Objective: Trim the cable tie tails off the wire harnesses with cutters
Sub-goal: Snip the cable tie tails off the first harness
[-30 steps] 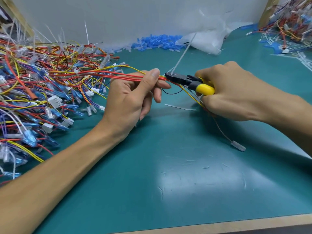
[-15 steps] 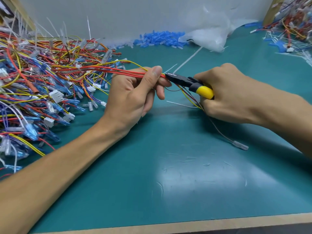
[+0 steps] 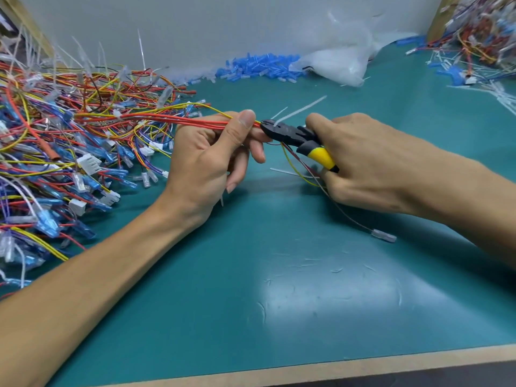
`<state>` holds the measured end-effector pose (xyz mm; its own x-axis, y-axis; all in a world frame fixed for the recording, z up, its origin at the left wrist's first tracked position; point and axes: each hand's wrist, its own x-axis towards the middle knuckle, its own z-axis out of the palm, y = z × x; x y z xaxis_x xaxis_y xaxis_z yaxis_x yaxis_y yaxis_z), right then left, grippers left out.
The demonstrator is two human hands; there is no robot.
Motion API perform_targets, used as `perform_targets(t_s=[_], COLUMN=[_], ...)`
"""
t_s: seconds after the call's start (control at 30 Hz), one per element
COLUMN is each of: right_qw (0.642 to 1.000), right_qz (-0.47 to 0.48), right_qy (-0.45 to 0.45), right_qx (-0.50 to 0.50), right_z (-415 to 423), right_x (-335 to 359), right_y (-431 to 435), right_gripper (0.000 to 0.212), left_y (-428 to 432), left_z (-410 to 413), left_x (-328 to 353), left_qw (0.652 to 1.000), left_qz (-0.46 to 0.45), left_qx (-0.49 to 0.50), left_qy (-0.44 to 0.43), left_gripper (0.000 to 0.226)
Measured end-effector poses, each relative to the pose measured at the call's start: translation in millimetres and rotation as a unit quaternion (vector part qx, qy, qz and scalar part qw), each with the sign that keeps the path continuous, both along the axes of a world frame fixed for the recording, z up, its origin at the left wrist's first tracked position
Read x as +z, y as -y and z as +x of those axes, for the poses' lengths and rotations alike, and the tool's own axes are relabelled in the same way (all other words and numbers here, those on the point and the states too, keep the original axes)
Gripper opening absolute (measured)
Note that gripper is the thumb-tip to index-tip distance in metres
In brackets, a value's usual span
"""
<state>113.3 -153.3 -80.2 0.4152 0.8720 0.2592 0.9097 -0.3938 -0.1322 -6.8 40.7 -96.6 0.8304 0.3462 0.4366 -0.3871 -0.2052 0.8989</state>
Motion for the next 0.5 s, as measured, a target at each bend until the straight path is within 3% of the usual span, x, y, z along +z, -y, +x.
perform_targets(t_s=[0.3, 0.5], right_qw=[1.0, 0.999], right_qz=[-0.002, 0.012], right_qy=[-0.002, -0.042], right_qx=[-0.008, 0.006], right_z=[-1.9, -5.9], right_x=[1.1, 5.4], right_y=[-0.4, 0.1], right_gripper=[0.019, 0.029], left_y=[-3.5, -3.8], left_z=[0.8, 0.7], left_x=[-2.6, -4.6], left_qw=[1.0, 1.0], left_qz=[0.023, 0.008], left_qx=[-0.001, -0.01], left_qy=[-0.004, -0.01], left_gripper=[0.036, 0.037])
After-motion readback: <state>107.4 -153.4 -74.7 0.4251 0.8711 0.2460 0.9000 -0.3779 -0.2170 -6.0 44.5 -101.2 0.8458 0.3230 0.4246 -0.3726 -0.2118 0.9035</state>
